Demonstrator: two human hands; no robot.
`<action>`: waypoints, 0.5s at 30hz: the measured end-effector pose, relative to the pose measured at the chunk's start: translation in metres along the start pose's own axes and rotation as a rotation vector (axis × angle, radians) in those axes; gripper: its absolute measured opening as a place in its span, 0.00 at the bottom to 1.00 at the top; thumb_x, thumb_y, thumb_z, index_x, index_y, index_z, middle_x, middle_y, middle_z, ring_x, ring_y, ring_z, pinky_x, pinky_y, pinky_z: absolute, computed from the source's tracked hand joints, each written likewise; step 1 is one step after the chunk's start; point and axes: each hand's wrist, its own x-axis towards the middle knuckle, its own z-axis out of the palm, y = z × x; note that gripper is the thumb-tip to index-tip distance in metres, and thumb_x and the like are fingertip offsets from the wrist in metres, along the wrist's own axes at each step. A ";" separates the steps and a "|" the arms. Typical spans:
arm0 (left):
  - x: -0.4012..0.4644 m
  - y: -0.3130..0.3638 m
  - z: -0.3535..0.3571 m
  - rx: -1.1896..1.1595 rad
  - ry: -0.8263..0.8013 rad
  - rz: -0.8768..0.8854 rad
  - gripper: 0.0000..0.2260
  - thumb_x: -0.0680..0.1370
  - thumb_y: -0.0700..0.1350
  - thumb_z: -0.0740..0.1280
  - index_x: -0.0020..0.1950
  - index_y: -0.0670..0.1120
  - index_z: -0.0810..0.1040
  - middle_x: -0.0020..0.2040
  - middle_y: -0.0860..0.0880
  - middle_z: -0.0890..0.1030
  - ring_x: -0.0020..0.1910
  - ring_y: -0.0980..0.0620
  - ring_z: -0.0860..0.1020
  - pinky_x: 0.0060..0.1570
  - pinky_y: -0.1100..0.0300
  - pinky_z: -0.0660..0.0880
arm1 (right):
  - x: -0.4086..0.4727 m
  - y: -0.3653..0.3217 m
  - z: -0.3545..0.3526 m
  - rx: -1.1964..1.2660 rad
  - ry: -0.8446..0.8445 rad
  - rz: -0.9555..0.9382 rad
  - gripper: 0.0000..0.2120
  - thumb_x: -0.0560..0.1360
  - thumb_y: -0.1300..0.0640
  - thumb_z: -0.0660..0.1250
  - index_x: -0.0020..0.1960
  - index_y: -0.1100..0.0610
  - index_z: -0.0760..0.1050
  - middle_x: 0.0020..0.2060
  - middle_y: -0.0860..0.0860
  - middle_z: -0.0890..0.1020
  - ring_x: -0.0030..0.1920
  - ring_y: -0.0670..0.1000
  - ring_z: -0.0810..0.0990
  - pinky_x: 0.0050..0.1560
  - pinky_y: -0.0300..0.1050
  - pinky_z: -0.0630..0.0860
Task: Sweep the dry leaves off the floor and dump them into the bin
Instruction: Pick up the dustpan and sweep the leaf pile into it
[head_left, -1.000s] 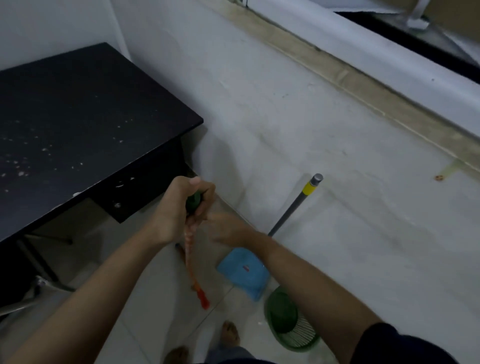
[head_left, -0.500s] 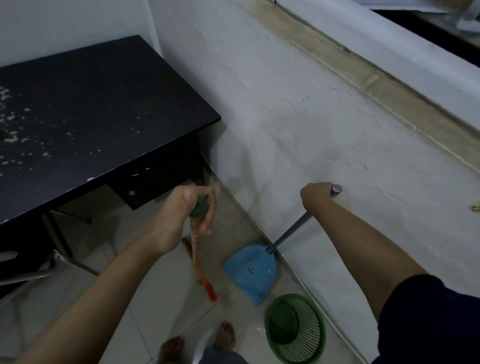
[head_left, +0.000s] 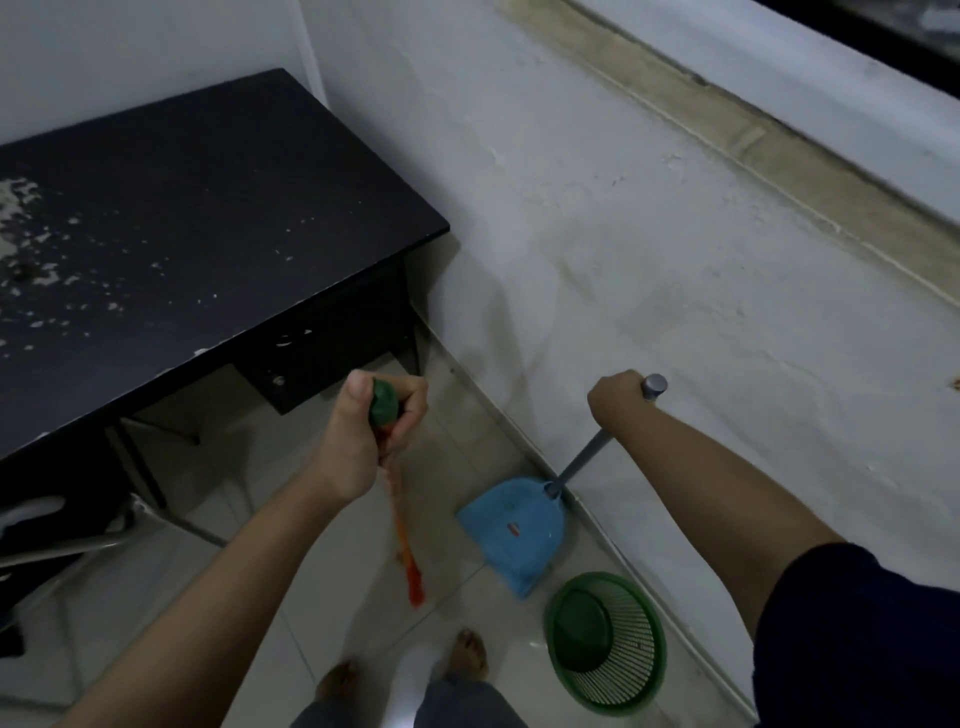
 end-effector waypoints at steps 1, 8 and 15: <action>-0.002 0.002 -0.002 0.000 -0.013 0.001 0.36 0.66 0.79 0.51 0.24 0.46 0.64 0.20 0.54 0.61 0.18 0.59 0.57 0.24 0.70 0.56 | -0.005 -0.004 0.000 0.009 0.000 0.008 0.09 0.77 0.62 0.57 0.50 0.55 0.74 0.55 0.50 0.77 0.54 0.52 0.78 0.46 0.44 0.68; -0.025 0.011 -0.033 -0.020 -0.094 -0.021 0.34 0.63 0.81 0.51 0.23 0.50 0.63 0.18 0.56 0.62 0.17 0.59 0.57 0.23 0.70 0.56 | -0.059 -0.026 0.007 0.241 -0.114 0.148 0.14 0.77 0.62 0.58 0.62 0.58 0.73 0.58 0.52 0.75 0.61 0.54 0.75 0.53 0.46 0.69; -0.070 0.031 -0.082 -0.045 -0.324 0.001 0.31 0.62 0.81 0.50 0.22 0.54 0.65 0.18 0.56 0.64 0.18 0.60 0.59 0.23 0.70 0.55 | -0.157 -0.088 0.028 0.513 -0.179 0.334 0.12 0.76 0.60 0.60 0.58 0.58 0.74 0.47 0.52 0.72 0.46 0.53 0.73 0.47 0.44 0.68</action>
